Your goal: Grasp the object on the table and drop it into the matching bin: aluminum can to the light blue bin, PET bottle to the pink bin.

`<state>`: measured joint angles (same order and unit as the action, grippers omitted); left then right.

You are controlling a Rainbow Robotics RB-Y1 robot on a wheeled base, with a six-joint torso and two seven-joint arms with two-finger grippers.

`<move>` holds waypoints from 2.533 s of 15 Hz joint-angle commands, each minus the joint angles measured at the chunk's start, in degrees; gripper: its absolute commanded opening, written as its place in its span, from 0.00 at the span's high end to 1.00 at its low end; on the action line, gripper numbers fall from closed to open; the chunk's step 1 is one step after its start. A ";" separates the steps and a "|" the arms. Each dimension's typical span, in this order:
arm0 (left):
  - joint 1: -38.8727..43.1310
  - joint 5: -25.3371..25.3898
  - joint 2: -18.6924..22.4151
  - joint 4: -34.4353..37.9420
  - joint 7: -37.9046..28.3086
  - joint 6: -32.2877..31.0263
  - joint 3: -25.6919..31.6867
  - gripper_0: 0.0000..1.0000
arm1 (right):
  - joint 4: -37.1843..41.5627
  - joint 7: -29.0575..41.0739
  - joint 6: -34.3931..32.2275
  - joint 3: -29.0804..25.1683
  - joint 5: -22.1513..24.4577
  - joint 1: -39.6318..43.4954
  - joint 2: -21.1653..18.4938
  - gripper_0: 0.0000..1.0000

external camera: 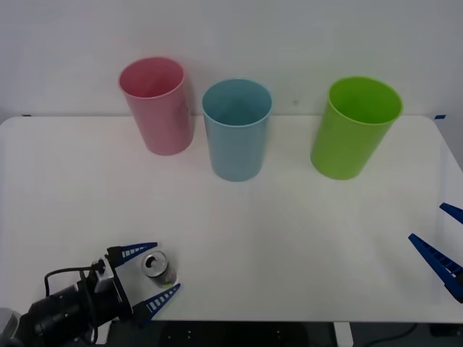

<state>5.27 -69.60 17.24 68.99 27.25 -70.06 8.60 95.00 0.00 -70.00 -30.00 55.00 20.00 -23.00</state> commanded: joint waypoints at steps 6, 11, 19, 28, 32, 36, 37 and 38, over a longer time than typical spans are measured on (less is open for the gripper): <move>-0.09 -0.01 -0.02 0.01 0.00 0.01 0.28 1.00 | 0.00 0.00 0.00 0.00 0.00 0.00 0.00 0.00; 0.00 -0.10 -0.02 0.01 -0.18 0.01 0.63 1.00 | 0.00 0.00 0.00 0.00 0.00 0.00 0.00 0.00; 0.09 1.31 -0.02 0.53 -0.88 -0.43 2.65 1.00 | 0.00 0.00 0.00 0.00 0.00 0.00 0.00 0.00; 0.00 10.98 -0.02 5.10 -2.81 -0.08 3.53 1.00 | 0.00 0.00 0.00 0.00 0.00 0.00 0.00 0.00; 0.09 13.44 -0.02 8.88 -5.01 3.26 3.36 1.00 | 0.00 0.00 0.00 0.00 0.00 0.00 0.00 0.00; -0.79 14.05 -0.02 15.91 -13.80 7.74 2.92 1.00 | 0.00 0.00 0.00 0.00 0.00 0.00 0.00 0.00; -1.58 13.96 -0.02 16.79 -15.56 8.09 2.92 1.00 | 0.00 0.00 0.00 0.00 0.00 0.00 0.00 0.00; -2.72 13.96 -0.02 17.23 -16.96 8.53 2.83 1.00 | 0.00 0.00 0.00 0.00 0.00 0.00 0.00 0.00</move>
<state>3.37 -55.60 17.22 85.82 11.39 -61.85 11.49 95.00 0.00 -70.00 -30.00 55.00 20.00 -23.00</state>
